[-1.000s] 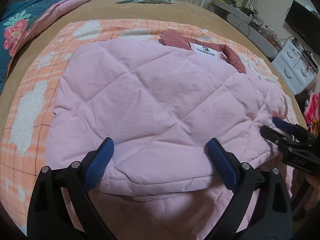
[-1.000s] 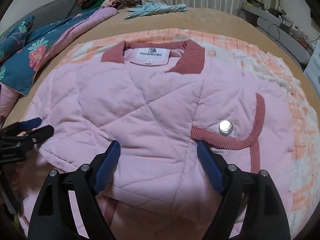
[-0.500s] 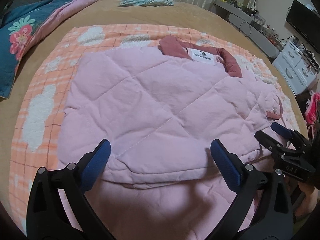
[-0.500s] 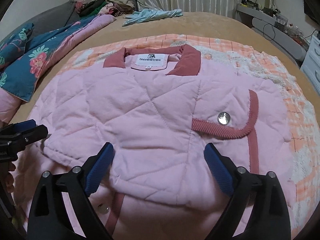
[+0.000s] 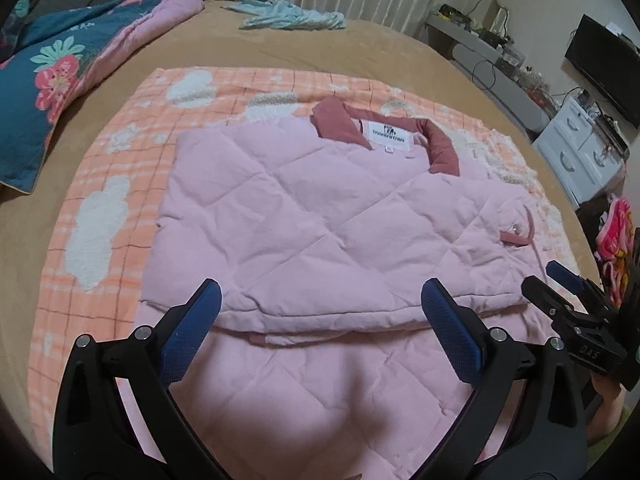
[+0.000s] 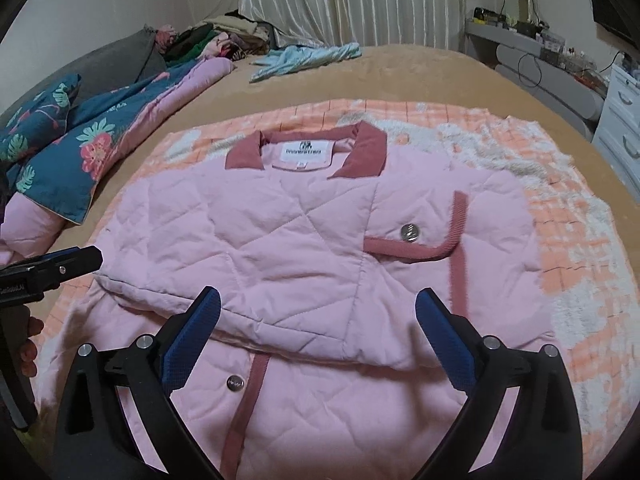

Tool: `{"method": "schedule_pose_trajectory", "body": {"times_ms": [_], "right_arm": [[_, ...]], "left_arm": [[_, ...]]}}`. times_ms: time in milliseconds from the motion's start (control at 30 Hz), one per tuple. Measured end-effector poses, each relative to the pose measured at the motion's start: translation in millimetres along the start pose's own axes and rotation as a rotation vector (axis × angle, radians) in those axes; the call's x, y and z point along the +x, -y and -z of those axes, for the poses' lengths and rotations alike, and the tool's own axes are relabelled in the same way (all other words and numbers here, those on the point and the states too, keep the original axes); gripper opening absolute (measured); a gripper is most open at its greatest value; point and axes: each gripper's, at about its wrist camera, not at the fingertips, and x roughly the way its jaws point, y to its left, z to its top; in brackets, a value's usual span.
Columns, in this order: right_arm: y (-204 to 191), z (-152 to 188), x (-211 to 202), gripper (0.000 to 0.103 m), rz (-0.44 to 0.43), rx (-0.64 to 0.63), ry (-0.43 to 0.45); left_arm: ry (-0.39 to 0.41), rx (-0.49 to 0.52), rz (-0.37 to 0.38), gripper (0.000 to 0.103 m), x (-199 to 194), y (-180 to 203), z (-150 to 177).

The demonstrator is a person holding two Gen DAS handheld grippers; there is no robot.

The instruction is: Fold large clothes

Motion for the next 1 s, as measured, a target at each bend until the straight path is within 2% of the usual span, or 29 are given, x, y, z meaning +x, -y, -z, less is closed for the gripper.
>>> {"method": "schedule_pose_trajectory", "body": {"times_ms": [500,1000], "right_arm": [[4,-2,-100,0.098,-0.008,-0.025,0.117],[20,24,-184,0.099,0.006,-0.015,0.209]], "left_arm": [[0.13,-0.017,0.009,0.094,-86,6,15],[0.208,0.005,0.001,0.094,-151,26,45]]}}
